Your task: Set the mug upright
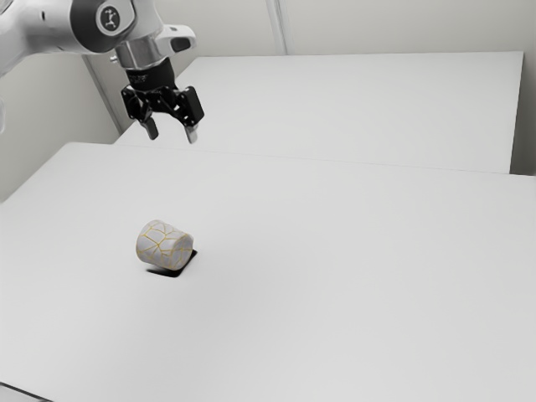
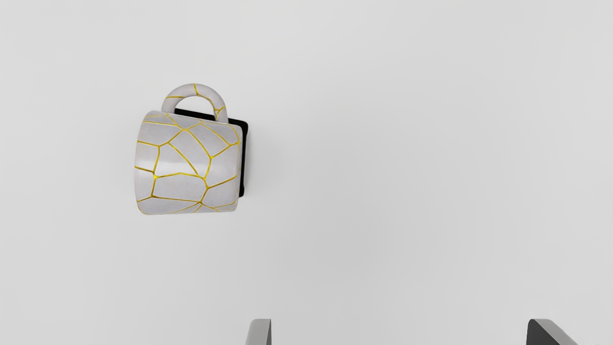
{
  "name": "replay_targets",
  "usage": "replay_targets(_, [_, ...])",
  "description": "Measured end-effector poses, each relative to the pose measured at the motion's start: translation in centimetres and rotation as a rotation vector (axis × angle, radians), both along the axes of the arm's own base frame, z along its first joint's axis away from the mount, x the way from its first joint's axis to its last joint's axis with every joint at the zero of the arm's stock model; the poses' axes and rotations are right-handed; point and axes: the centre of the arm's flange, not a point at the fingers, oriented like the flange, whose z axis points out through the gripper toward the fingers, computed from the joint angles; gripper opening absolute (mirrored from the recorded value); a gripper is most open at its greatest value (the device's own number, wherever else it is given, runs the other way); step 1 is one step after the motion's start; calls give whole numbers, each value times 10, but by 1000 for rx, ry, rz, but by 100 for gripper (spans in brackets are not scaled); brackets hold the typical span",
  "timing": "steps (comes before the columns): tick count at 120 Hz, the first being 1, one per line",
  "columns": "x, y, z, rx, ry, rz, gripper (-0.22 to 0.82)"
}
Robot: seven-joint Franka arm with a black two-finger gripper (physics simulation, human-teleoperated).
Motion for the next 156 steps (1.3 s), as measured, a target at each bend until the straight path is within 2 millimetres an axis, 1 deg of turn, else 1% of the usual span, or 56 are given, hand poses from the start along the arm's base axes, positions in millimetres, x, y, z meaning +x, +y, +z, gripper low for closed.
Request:
replay_targets(21, [4,4,-6,-5,13,-16,58])
replay_targets(29, [4,11,-7,-12,15,-14,58])
replay_targets(38, [5,23,-8,-19,17,-3,58])
replay_targets(48, [6,42,-9,-23,18,21,58])
replay_targets(60, [5,71,-10,-27,21,59,58])
replay_targets(76, [5,115,-19,-38,35,119,58])
replay_targets(88, [4,149,-30,-65,49,161,58])
replay_targets(96, [3,170,-39,-86,59,183,58])
replay_targets(108, [0,196,-61,-130,69,201,58])
replay_targets(123, [-5,221,-98,-201,64,207,58])
replay_targets(134, [-9,235,-122,-253,44,206,58])
replay_targets(142, [-7,244,-135,-280,25,200,58])
replay_targets(156, [-3,250,-158,-318,-1,173,58])
